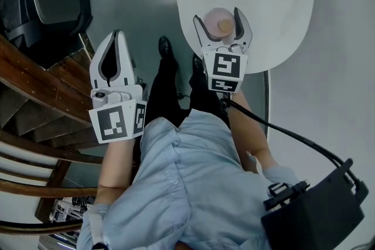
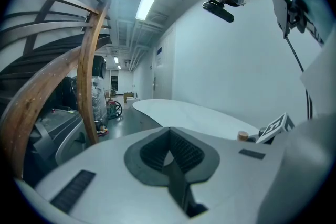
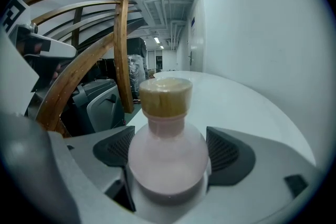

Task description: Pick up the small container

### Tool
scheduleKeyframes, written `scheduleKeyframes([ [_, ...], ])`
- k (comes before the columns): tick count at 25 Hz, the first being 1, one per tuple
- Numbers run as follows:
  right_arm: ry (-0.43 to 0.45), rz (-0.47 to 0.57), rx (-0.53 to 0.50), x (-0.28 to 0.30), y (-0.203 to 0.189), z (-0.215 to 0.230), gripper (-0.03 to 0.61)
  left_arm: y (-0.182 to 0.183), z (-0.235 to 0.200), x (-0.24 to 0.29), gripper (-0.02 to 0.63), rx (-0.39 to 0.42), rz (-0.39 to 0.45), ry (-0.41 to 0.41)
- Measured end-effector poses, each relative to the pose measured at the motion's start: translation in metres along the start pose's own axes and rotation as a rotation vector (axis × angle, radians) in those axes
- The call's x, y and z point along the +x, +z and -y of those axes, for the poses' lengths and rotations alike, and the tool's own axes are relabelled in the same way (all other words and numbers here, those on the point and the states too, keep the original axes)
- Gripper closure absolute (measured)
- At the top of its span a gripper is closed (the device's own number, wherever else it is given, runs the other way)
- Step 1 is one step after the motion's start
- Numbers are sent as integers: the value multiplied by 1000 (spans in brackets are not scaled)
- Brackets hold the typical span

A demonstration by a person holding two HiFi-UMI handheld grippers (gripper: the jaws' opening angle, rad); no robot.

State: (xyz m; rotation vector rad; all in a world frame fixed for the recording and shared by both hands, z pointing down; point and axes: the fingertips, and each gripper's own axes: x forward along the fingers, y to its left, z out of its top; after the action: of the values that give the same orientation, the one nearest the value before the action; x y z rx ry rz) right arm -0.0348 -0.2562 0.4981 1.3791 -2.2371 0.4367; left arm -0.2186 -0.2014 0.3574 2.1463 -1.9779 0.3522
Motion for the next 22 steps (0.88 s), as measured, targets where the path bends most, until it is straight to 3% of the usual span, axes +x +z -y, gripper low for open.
scheduleKeyframes([
  [9, -23, -76, -30, 3, -14, 2, 175, 0, -3, 6, 614, -1, 7, -4],
  [22, -19, -92, -33, 8, -18, 4, 178, 4, -4, 7, 614, 6, 16, -4],
])
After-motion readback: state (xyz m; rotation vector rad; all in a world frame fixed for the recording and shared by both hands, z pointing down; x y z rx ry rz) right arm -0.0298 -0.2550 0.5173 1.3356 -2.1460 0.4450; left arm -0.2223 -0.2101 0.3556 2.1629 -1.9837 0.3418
